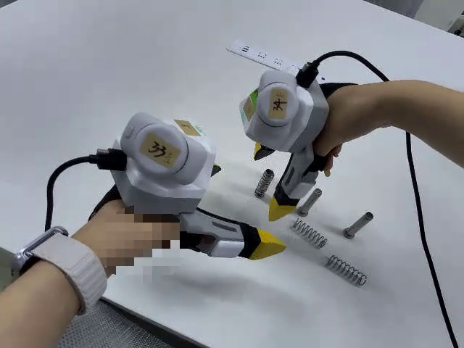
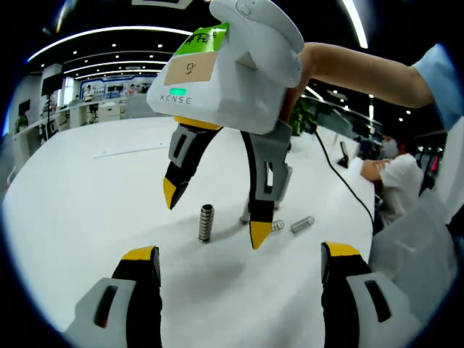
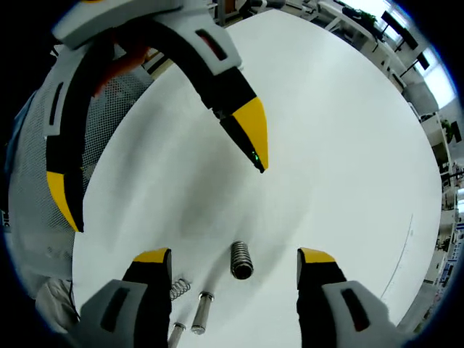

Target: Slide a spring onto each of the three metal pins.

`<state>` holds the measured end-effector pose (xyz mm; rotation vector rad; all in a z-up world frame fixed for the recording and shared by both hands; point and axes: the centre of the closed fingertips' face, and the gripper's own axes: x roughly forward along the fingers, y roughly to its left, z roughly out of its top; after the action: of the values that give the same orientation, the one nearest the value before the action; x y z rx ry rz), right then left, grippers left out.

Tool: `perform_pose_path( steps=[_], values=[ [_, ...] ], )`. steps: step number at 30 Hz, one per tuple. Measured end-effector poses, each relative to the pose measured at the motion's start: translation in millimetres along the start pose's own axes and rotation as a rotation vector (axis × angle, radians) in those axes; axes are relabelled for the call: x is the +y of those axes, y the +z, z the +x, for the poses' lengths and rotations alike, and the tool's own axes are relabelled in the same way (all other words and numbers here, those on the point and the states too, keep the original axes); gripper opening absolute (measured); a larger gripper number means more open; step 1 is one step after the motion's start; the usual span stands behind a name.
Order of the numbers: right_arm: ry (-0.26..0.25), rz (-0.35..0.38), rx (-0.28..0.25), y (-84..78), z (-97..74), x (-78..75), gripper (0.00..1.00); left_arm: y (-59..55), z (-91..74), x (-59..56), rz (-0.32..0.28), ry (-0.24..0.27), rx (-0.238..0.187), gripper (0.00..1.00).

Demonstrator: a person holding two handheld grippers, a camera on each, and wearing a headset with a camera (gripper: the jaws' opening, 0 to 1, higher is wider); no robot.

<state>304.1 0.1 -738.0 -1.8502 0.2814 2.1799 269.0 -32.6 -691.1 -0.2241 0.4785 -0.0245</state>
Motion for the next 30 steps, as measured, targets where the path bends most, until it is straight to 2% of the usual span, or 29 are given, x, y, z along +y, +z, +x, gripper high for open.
perform_pose_path(
  steps=[7, 10, 14, 21, 30],
  values=[
    [-0.017, -0.023, -0.003, -7.6, -3.2, 5.3, 0.93, 3.2, 0.4, -0.5, -0.005, -0.002, -0.017, 0.94],
    [-0.045, -0.008, -0.013, -11.0, -6.1, 3.8, 0.98, 2.3, 0.4, -0.1, -0.005, -0.002, -0.015, 0.94],
    [-0.068, 0.023, -0.043, -11.5, -10.7, 1.7, 0.99, 2.8, 0.8, -1.6, 0.003, -0.006, -0.017, 0.94],
    [-0.093, 0.058, -0.111, -11.7, -18.2, 6.7, 0.99, 5.3, 0.9, -1.8, 0.015, -0.002, -0.027, 0.93],
    [-0.172, 0.162, -0.204, -19.5, -36.1, 6.9, 0.99, 7.8, 0.0, 0.6, 0.043, 0.012, -0.043, 0.92]
  ],
)
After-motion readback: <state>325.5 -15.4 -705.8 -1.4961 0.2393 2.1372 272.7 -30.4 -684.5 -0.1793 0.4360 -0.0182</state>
